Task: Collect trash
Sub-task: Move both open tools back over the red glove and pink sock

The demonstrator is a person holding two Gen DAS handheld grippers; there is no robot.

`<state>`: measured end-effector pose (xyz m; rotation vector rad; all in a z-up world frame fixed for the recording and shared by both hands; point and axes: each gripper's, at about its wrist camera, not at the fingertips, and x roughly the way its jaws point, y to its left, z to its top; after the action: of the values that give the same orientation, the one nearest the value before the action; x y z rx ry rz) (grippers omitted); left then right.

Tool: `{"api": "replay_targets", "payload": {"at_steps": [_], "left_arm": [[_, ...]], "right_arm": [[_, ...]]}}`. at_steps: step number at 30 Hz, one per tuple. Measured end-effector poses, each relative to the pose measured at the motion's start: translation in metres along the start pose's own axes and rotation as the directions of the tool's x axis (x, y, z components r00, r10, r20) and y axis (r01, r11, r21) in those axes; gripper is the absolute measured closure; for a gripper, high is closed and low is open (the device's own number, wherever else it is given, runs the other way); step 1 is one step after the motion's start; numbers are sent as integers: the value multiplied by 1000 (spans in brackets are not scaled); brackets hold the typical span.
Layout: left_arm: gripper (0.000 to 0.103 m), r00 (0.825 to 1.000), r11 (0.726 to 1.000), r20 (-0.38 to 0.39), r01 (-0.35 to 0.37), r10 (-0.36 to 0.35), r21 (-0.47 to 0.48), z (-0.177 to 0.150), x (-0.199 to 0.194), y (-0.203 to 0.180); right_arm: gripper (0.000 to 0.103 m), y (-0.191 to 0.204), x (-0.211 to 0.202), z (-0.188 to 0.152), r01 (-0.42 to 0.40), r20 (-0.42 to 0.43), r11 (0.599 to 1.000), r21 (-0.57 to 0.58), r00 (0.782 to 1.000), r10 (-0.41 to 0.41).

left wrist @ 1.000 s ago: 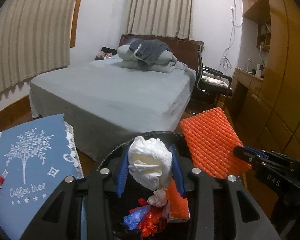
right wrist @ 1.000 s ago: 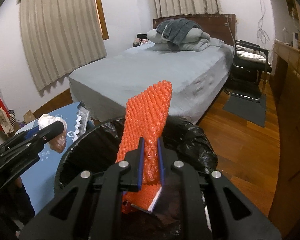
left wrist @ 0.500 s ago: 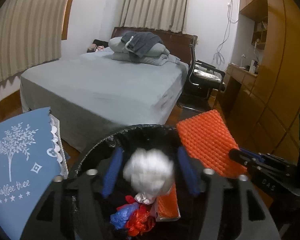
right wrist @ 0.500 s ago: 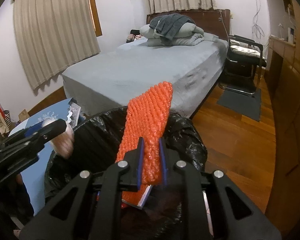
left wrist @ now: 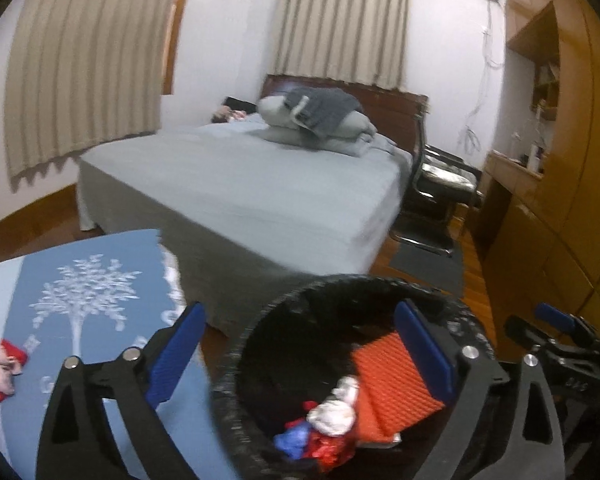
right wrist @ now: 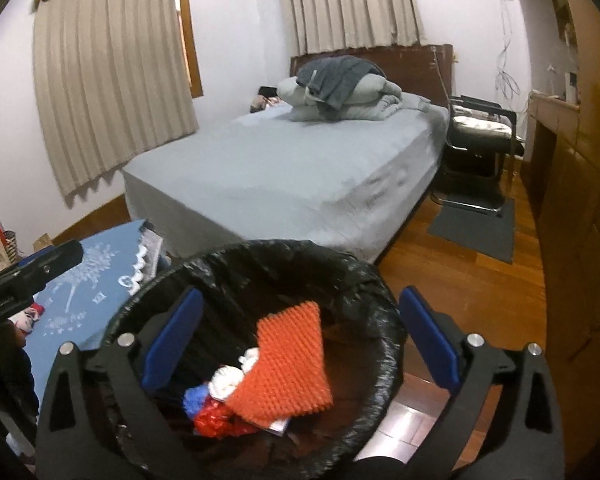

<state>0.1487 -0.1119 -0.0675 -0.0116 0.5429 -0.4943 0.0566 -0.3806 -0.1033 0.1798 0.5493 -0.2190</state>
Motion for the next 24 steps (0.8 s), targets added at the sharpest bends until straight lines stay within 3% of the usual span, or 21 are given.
{"api": "replay_targets", "payload": {"at_steps": [12, 24], "left_arm": [[6, 981, 979, 53, -183, 188, -88, -5, -46, 87], [6, 937, 929, 38, -337, 347, -153, -30, -85, 174]], "right_arm": [[5, 70, 13, 10, -97, -5, 993, -64, 995, 96], [5, 169, 39, 15, -231, -40, 964, -134, 973, 227]]}}
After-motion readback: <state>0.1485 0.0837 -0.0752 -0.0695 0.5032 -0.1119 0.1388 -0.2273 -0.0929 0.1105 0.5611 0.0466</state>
